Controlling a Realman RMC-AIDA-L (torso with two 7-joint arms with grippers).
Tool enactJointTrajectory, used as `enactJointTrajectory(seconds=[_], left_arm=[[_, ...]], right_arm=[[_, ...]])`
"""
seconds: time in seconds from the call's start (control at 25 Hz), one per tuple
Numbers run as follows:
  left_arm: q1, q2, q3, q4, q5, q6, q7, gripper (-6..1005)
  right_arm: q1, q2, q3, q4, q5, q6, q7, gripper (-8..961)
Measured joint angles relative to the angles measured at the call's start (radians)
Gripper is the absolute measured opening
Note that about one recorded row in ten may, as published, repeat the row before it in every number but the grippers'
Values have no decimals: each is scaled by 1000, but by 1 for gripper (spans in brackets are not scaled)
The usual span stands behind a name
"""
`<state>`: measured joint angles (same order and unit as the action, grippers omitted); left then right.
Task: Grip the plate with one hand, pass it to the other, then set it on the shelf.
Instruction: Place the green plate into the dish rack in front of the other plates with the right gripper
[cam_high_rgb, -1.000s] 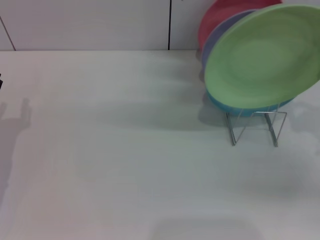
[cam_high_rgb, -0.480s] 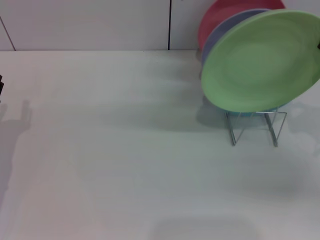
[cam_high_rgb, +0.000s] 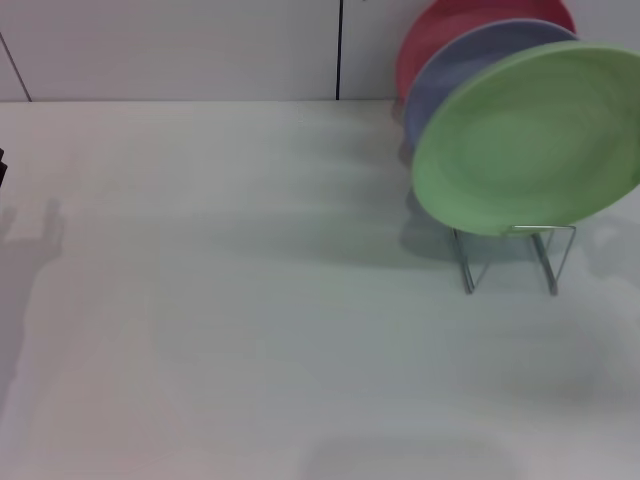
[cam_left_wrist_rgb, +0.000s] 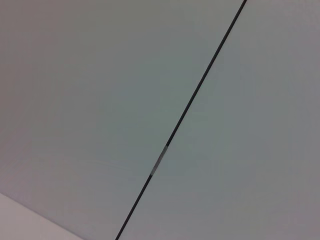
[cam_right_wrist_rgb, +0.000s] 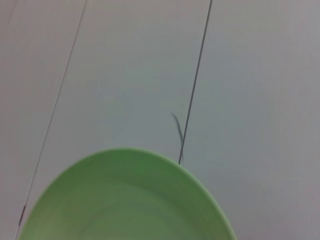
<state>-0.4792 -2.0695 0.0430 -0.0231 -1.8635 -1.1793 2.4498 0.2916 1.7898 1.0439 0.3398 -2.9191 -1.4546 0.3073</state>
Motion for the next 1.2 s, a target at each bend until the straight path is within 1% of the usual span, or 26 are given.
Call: enactJointTrajectory(seconds=[0.4, 0.64, 0.8, 1.2], left_arm=[[-5, 0, 0, -2, 1, -2, 0, 616], [-2, -1, 0, -4, 1, -3, -1, 616], [3, -1, 1, -9, 1, -8, -3, 616], [12, 1, 2, -12, 1, -18, -6, 616]], right_arm=[[5, 15, 9, -69, 0, -26, 1, 30], [8, 18, 24, -72, 0, -32, 0, 30], [12, 24, 31, -73, 0, -35, -5, 30], [14, 31, 31, -80, 2, -36, -15, 31]])
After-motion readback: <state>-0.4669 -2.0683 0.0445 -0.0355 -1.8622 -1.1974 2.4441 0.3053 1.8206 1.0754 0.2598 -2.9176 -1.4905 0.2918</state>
